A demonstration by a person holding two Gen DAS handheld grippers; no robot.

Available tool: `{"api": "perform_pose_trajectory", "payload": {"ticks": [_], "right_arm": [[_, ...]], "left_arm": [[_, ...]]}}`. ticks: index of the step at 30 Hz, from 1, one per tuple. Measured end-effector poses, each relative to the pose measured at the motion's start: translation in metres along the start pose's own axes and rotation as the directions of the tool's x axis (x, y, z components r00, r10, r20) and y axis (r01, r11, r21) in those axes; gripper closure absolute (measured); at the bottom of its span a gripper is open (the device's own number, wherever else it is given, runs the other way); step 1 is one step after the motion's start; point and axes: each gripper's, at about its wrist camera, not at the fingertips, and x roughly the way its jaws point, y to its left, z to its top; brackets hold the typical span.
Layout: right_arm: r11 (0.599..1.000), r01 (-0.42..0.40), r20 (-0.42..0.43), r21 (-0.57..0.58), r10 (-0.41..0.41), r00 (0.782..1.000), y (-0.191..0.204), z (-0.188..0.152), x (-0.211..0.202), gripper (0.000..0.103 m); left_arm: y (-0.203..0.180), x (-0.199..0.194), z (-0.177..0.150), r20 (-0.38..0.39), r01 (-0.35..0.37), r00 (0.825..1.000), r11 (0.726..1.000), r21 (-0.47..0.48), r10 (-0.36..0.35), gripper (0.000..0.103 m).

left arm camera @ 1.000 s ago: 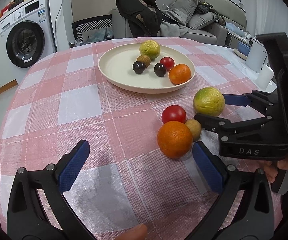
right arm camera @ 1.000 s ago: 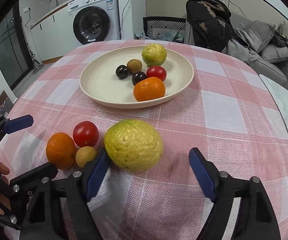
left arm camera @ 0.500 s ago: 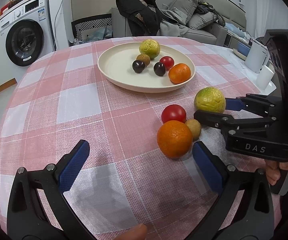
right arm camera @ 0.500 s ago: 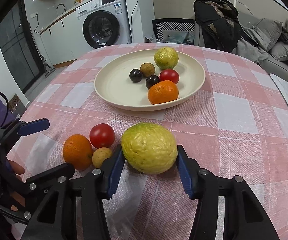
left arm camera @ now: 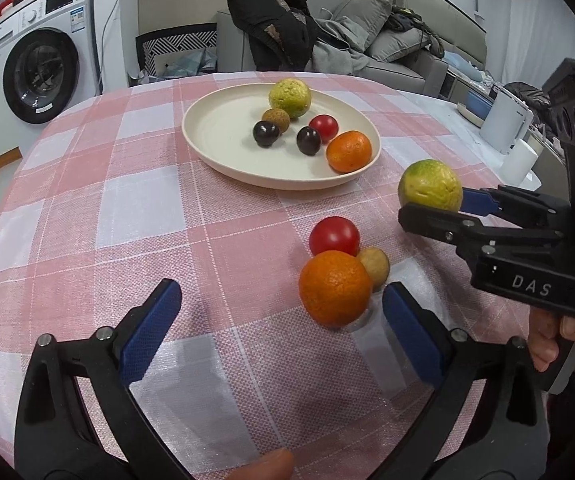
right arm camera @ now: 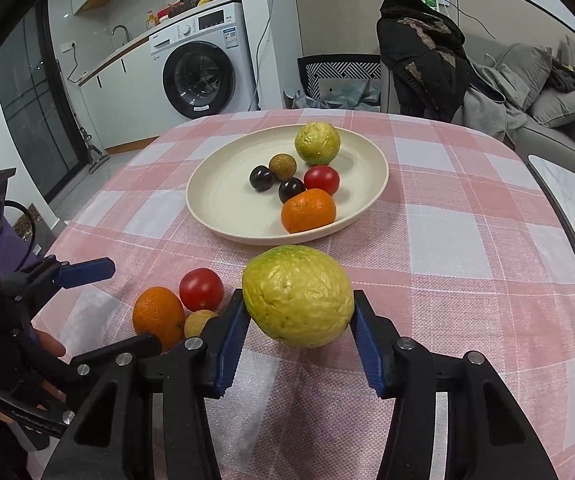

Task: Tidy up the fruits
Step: 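Grasp the large yellow-green fruit with the right gripper while the left grasps a mandarin, then carry the yellow-green fruit and the mandarin over the cream plate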

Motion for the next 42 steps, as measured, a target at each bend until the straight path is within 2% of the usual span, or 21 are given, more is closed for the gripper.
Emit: {"api": "perform_pose_trajectory", "payload": {"ticks": [1, 6, 10, 15, 27, 33, 42], "right_arm": [[1.0, -0.001, 0.0, 0.003, 0.001, 1.0, -0.001, 0.0, 0.0, 0.052], [1.0, 0.002, 0.0, 0.005, -0.002, 1.0, -0.002, 0.0, 0.0, 0.052], [1.0, 0.002, 0.005, 0.006, -0.002, 1.0, -0.003, 0.0, 0.0, 0.052], [1.0, 0.002, 0.005, 0.006, -0.002, 1.0, -0.003, 0.0, 0.0, 0.052], [1.0, -0.009, 0.026, 0.01, 0.009, 1.0, -0.004, 0.002, -0.005, 0.052], [1.0, -0.018, 0.053, 0.008, 0.017, 0.998, -0.003, 0.003, -0.011, 0.052], [0.999, -0.033, 0.093, 0.006, 0.032, 0.995, -0.002, 0.01, -0.021, 0.052]], "left_arm": [[-0.001, 0.0, 0.0, 0.0, 0.009, 1.0, 1.0, 0.004, -0.009, 0.008], [-0.007, 0.006, -0.001, -0.028, 0.066, 0.997, 0.997, 0.026, -0.066, 0.037], [-0.01, 0.009, -0.001, -0.047, 0.099, 0.994, 0.994, 0.036, -0.097, 0.048], [-0.011, 0.01, -0.001, -0.049, 0.142, 0.989, 0.989, 0.026, -0.141, 0.069], [-0.001, -0.001, 0.003, 0.002, 0.149, 0.989, 0.989, 0.0, -0.149, 0.07], [-0.004, -0.018, 0.008, 0.077, 0.107, 0.991, 0.993, 0.046, -0.111, 0.07], [0.001, -0.03, 0.018, 0.111, 0.072, 0.991, 0.996, 0.047, -0.077, 0.07]]}}
